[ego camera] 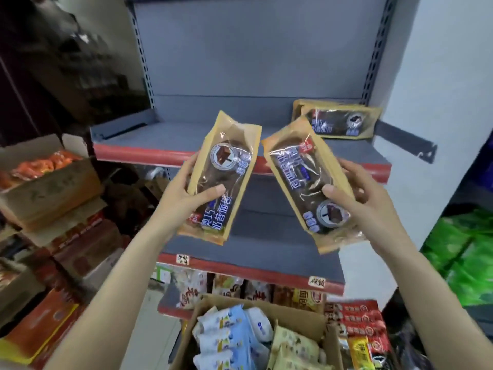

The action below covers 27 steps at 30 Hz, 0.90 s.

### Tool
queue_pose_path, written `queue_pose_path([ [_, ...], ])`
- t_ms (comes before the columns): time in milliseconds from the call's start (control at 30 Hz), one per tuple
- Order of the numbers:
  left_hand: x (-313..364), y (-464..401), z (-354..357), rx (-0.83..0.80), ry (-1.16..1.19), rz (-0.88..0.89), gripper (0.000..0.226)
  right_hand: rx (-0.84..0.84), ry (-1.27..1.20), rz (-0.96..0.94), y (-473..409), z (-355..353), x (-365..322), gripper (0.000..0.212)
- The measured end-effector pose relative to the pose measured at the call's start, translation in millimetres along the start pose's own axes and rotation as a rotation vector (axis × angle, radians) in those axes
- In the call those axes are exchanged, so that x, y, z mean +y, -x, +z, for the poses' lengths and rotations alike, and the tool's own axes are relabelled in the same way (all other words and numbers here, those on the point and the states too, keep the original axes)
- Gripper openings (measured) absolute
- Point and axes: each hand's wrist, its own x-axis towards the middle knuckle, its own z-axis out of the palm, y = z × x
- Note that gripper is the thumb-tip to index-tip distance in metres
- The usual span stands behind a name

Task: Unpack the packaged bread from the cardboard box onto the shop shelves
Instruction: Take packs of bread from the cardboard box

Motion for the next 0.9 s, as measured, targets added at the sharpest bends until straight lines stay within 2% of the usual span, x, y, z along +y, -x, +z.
queue_pose_path([
  [133,32,-30,2,0.032,-0.043,0.094,0.083,0.113,0.298,-0.235,-62,-21,-29,0.052],
  [233,51,-52,9,0.046,-0.132,0.153,0.078,0.105,0.646,-0.340,-126,-38,-26,0.053],
  [300,62,-67,14,0.063,-0.233,0.201,0.071,-0.002,0.824,-0.339,-163,-47,-18,0.055],
  [433,79,-99,20,0.098,-0.551,0.359,0.078,-0.230,0.931,-0.306,-217,-48,3,0.055],
  [533,88,-123,28,0.115,-0.774,0.407,0.082,-0.277,1.205,-0.326,-246,-46,17,0.057],
  [600,89,-138,34,0.084,-0.851,0.422,0.082,-0.240,1.414,-0.280,-259,-54,31,0.056],
  [633,89,-145,38,0.054,-0.878,0.429,0.081,-0.208,1.435,-0.242,-262,-59,38,0.054],
  [700,91,-158,48,-0.028,-0.933,0.441,0.080,-0.140,1.277,-0.175,-262,-70,49,0.050],
  [767,95,-171,66,-0.126,-1.005,0.464,0.080,-0.034,0.902,-0.203,-250,-80,48,0.038],
  [867,101,-188,104,-0.285,-1.083,0.503,0.080,0.094,0.251,-0.128,-210,-94,31,0.025],
  [900,102,-193,118,-0.340,-1.105,0.510,0.080,0.100,0.152,-0.124,-196,-99,26,0.025],
])
